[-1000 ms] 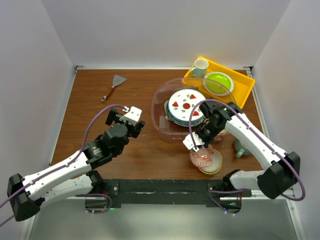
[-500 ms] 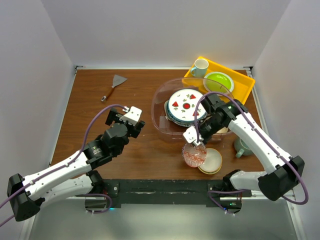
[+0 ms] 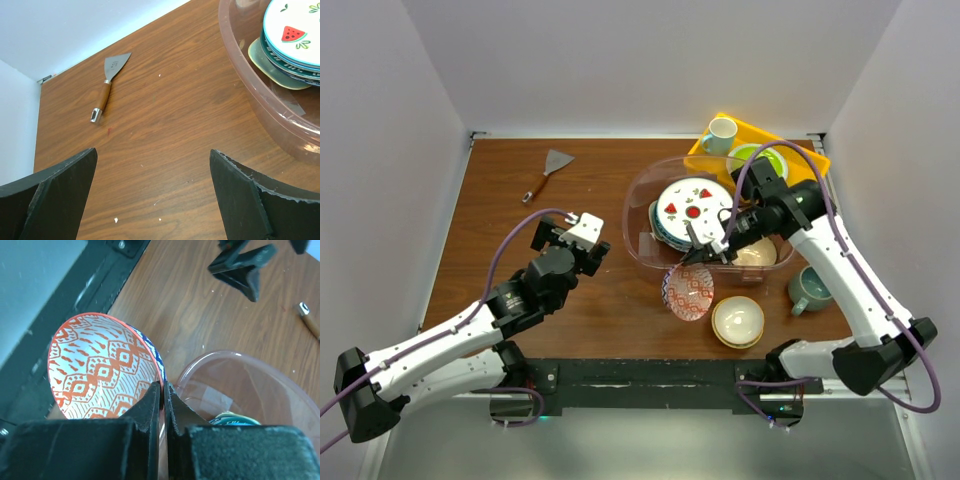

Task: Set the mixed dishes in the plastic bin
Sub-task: Pick up the bowl from the center of the board, then place the bowl in the plastic bin.

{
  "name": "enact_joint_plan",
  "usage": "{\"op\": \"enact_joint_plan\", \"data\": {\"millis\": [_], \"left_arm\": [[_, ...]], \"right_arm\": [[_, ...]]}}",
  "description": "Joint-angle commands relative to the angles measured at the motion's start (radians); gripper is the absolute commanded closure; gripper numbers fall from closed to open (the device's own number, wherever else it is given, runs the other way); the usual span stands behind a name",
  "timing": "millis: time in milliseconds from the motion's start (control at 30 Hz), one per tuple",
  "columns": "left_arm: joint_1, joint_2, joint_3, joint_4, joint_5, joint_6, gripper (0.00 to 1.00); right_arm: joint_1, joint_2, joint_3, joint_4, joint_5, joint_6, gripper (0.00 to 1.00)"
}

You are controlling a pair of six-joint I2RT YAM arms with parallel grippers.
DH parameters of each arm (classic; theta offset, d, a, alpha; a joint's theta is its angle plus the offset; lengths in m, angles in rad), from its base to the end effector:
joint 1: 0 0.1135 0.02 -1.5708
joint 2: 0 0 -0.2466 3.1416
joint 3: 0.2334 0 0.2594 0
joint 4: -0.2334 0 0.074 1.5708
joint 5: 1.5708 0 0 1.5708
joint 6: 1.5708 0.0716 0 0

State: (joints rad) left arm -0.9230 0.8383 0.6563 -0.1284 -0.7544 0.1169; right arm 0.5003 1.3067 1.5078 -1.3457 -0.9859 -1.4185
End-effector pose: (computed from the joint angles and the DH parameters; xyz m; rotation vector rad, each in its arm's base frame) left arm 0.1805 -0.1572 0.2716 0.4249 1.7463 0.1352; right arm 0.1801 0.1665 0.3574 -1.9544 1.0568 0.8512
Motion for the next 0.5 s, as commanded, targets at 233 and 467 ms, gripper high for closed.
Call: {"op": "enact_joint_plan", "data": {"millis": [233,467], "left_arm": [[0.007,-0.033,-0.003,0.042,0.004,0.009,0.0],[0.007,-0.041,-0.003,0.044,0.009,0.01,0.0]], "right_arm": [[-0.207,0.075,0.091,0.246,-0.062,0.326,1.0],[-0.328,0.129,0.083,0.384,-0.011,0.44,1.0]]}}
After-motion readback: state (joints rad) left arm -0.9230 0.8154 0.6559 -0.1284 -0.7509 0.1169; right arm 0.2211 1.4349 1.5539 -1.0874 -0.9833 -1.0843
